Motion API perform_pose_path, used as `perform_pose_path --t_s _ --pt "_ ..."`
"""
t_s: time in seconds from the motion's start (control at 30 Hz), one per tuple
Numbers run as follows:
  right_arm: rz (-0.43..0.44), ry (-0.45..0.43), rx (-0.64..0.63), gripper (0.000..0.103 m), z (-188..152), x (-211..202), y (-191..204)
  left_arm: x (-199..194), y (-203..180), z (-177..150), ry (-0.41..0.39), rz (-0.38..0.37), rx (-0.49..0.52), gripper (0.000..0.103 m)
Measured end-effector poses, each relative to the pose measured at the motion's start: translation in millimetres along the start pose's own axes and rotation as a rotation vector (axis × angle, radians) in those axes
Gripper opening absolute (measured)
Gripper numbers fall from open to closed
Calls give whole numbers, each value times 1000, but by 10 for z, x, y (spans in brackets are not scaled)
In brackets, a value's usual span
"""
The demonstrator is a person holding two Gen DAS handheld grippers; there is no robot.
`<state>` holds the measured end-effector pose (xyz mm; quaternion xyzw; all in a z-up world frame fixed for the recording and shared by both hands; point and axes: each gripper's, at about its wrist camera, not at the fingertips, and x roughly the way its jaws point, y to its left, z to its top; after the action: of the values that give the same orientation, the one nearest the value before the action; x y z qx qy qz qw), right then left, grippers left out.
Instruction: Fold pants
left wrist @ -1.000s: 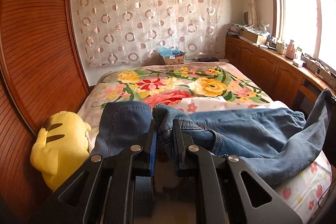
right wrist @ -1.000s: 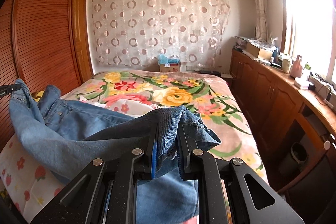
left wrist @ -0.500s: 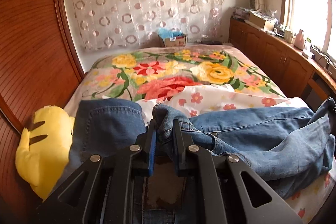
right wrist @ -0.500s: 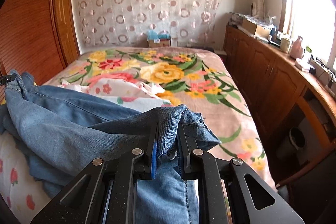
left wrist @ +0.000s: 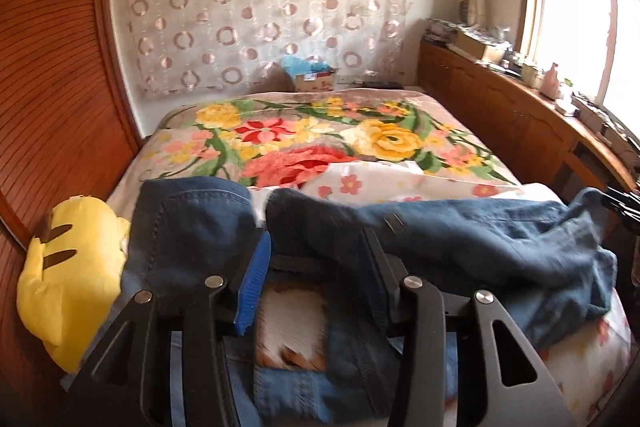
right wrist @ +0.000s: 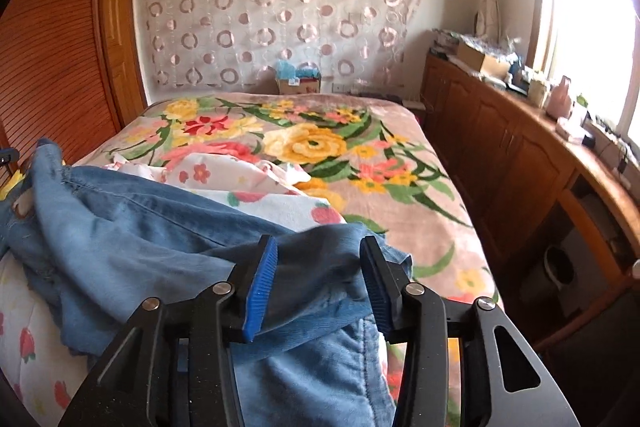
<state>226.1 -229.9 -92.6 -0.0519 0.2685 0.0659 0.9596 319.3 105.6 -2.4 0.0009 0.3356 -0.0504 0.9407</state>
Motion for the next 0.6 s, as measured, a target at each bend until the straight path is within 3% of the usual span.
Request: perform_pose_path --t_s 0.03,0.1,0.33,0.6 --pt "4 -6 -6 48 -10 -45 38 -21 -24 -23 -1 -11 1 64" --pt "32 -9 -28 51 -58 -92 108 -55 -124 -117 -7 -52 7 80" --pt "192 27 -90 57 -191 -70 483 -6 -420 -394 37 -112 48 80" --pt "296 104 -185 58 -338 82 867 135 -513 -613 72 -101 75 80"
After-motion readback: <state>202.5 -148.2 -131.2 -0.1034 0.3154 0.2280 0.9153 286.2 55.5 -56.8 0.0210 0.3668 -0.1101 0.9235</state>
